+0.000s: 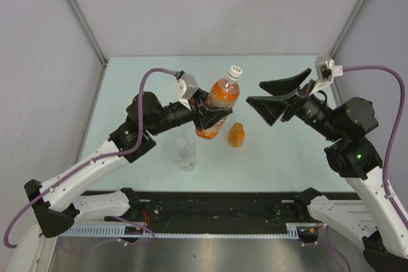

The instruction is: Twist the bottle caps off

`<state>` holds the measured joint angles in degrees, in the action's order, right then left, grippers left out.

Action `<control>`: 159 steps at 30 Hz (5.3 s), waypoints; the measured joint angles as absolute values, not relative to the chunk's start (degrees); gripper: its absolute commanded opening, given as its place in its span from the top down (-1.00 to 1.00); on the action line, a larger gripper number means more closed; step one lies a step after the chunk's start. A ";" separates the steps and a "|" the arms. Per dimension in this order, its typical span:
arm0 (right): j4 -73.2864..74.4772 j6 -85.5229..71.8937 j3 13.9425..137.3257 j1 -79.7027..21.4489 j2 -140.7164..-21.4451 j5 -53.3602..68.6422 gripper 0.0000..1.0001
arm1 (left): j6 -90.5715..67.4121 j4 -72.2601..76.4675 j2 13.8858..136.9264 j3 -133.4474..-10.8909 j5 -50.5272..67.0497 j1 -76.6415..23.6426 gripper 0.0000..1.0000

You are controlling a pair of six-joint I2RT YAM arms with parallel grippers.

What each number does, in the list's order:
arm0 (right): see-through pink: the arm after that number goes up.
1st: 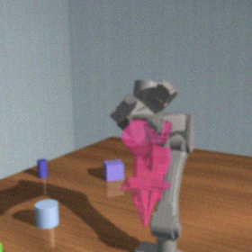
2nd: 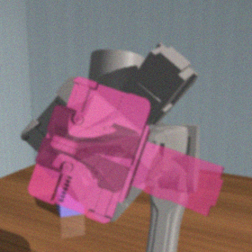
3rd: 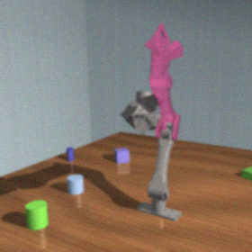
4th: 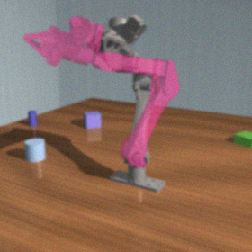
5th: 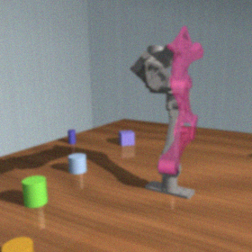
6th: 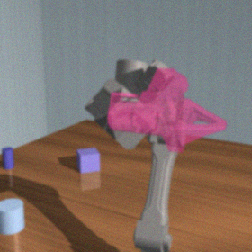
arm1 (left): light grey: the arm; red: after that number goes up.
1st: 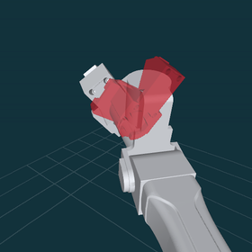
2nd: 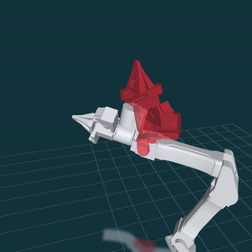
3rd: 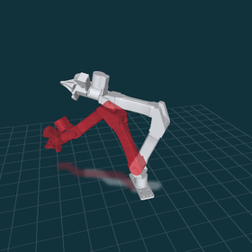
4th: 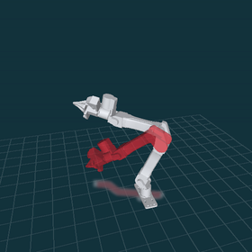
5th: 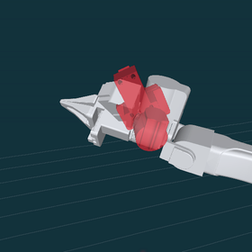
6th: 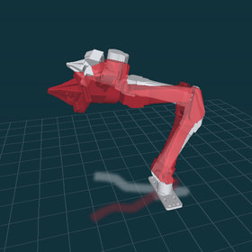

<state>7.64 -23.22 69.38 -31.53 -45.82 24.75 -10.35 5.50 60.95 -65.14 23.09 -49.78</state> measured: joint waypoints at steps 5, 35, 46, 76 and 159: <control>6.11 -28.80 69.41 -31.88 -46.52 17.50 -0.78 | -5.63 4.47 60.97 -63.99 9.72 -53.74 0.99; 4.86 -35.62 69.41 -35.79 -54.81 3.20 -0.49 | 6.50 2.37 68.18 -63.42 -19.64 -63.55 1.00; 4.43 -36.27 69.41 -35.90 -55.77 3.22 -0.15 | 7.66 2.39 68.53 -63.42 -20.86 -64.62 1.00; 4.21 -32.64 69.47 -35.51 -55.90 7.57 1.00 | 7.46 0.19 66.94 -63.42 -17.96 -64.75 1.00; 12.43 -5.50 77.54 -30.44 -42.06 52.62 1.00 | -80.77 74.15 83.81 -69.12 80.60 -38.83 1.00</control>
